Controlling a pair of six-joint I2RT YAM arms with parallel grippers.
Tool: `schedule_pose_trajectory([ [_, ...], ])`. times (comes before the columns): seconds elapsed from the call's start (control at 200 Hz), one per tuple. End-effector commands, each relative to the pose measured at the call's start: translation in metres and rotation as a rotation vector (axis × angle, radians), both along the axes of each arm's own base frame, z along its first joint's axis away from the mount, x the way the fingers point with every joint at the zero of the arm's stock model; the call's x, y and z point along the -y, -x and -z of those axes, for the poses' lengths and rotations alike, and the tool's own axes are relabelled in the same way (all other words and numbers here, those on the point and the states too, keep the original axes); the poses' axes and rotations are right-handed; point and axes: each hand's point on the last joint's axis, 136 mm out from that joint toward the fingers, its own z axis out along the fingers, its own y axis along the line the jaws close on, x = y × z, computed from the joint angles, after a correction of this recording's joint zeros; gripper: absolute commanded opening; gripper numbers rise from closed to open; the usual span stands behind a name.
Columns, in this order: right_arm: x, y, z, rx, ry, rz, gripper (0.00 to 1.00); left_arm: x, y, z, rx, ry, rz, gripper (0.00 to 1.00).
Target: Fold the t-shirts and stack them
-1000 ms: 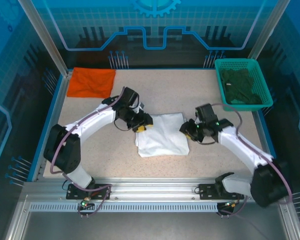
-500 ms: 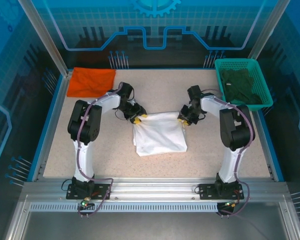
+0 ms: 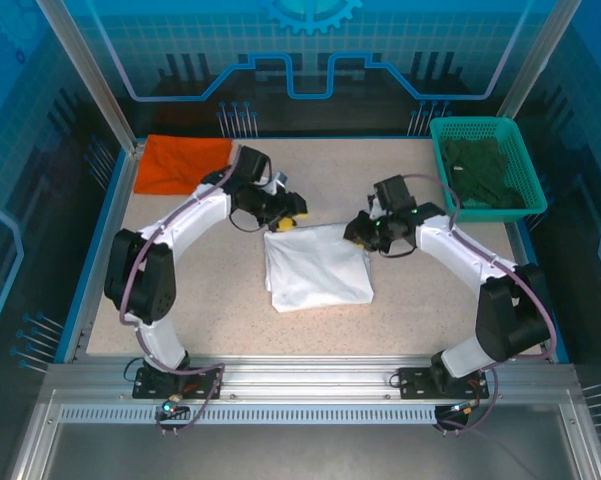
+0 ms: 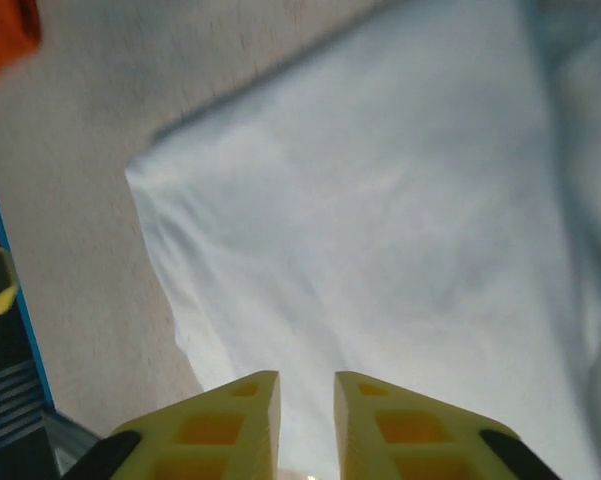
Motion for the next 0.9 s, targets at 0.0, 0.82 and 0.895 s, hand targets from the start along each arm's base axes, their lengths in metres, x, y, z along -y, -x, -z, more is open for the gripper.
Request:
schedule_pose_trajectory([
  [0.0, -0.004, 0.038, 0.042, -0.154, -0.003, 0.005, 0.21, 0.031, 0.066, 0.048, -0.192, 0.012, 0.13, 0.37],
  [0.82, 0.043, 0.104, 0.052, -0.121, -0.046, 0.01, 0.36, -0.001, 0.131, 0.073, -0.162, -0.177, 0.22, 0.58],
  [0.895, 0.032, 0.107, 0.043, -0.088, -0.081, 0.01, 0.33, 0.028, 0.129, 0.051, -0.169, -0.054, 0.255, 0.52],
])
